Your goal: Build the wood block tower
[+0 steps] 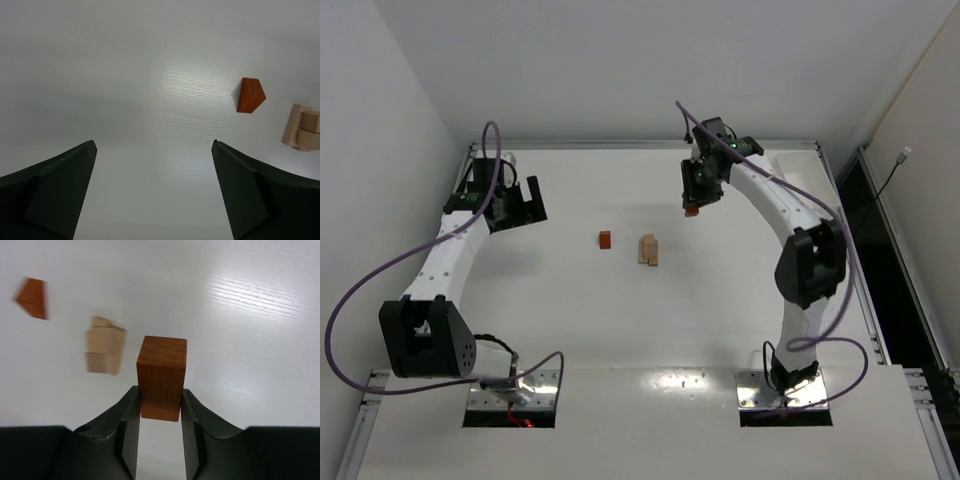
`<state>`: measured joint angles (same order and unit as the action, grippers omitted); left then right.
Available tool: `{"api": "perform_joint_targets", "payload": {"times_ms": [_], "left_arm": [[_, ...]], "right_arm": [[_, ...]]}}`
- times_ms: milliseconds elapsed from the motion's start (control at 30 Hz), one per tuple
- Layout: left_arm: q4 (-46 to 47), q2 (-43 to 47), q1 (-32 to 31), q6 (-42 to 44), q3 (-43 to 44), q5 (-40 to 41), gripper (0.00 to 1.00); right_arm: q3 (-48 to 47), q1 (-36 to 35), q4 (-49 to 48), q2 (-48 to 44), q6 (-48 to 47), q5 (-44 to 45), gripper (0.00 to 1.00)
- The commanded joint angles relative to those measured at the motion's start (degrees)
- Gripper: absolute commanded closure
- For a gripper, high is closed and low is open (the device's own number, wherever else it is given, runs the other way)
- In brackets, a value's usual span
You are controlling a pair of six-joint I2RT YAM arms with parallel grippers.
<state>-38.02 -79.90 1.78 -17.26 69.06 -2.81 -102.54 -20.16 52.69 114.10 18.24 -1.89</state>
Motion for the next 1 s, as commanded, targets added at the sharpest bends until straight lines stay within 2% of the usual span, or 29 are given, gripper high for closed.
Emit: {"api": "perform_joint_targets", "payload": {"times_ms": [0,133,300,667,967], "left_arm": [[3.22,2.73,-0.55,-6.12,-2.69,7.37,0.0],[3.22,2.21,-1.08,-7.26,-2.79,9.05,0.0],[2.51,0.8,-1.61,-8.14,0.11,12.56,0.0],[2.51,2.73,-1.61,-8.14,-0.94,13.71,0.0],[2.51,3.35,-1.61,-7.62,-0.94,14.23,0.0]], "right_arm": [[-0.66,-3.64,1.1,-7.92,9.16,1.63,1.0],[3.75,-8.57,1.63,-10.83,11.55,-1.62,1.0],[3.32,-14.72,1.63,-9.17,15.33,2.24,1.0],[0.15,-15.26,3.74,-0.2,17.0,3.82,1.0],[-5.92,-15.78,3.74,5.69,17.53,4.35,1.0]]}}
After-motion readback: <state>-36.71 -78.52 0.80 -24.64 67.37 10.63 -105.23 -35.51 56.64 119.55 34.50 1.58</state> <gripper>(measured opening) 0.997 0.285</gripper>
